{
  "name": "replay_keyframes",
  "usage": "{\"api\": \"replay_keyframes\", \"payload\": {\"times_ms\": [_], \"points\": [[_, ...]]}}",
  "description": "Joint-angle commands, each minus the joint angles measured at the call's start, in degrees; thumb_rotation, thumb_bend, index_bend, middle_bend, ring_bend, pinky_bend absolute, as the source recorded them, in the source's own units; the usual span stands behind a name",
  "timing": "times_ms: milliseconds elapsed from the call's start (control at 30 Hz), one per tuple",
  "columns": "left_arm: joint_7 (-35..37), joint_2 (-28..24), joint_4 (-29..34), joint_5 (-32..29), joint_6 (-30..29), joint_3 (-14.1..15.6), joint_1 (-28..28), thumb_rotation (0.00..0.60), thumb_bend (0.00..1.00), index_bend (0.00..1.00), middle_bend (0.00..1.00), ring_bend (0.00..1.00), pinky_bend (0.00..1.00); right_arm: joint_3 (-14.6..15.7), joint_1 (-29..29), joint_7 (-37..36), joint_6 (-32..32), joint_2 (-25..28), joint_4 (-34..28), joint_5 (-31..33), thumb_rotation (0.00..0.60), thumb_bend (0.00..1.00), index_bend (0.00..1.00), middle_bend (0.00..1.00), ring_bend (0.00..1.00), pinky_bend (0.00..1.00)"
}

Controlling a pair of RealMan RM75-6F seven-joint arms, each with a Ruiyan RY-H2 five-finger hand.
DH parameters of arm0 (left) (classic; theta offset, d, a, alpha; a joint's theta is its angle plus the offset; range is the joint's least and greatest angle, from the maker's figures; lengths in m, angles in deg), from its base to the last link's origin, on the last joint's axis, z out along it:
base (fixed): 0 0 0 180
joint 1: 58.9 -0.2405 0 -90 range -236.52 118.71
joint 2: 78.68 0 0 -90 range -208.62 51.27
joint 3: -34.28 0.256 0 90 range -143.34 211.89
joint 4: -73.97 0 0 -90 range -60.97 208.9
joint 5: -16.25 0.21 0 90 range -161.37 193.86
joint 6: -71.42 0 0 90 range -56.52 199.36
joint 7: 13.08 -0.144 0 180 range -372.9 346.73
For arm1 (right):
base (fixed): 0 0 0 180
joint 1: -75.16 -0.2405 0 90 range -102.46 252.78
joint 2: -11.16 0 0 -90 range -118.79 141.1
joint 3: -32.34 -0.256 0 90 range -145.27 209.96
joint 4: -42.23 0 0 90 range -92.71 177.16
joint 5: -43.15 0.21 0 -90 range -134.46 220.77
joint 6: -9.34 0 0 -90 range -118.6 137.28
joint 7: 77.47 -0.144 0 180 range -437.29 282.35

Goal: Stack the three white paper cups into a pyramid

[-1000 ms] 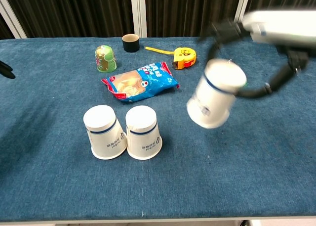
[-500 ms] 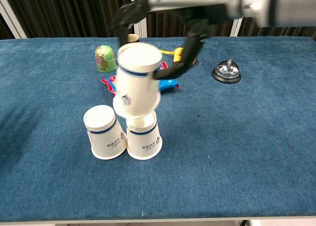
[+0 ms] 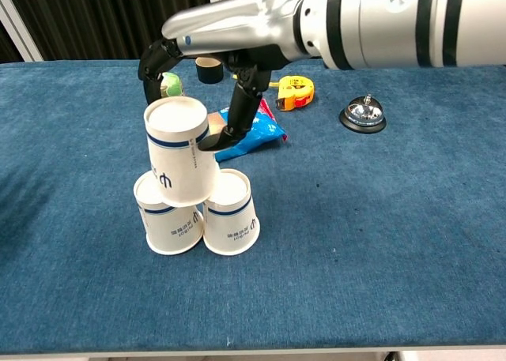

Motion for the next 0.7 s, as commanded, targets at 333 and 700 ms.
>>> {"api": "replay_keyframes", "payload": {"times_ms": [333,700], "points": [[0.28,0.04,-0.08,-0.06,-0.03,-0.49,-0.32,0.535,0.27,0.22,0.11,0.0,0.0,2.16,-2.01,0.75,1.5,-0.14,-0.45,1.89,0.6,0.48,0.27,0.14,0.0,0.11],[1.28,-2.17,-1.28,-0.26,-2.18,-1.68,-1.4,0.536,0.27,0.21,0.1,0.0,0.0,5.45,9.49,-3.71,16.4,9.75,-4.77,-9.74,0.6,0.48,0.07,0.11,0.0,0.09]]}}
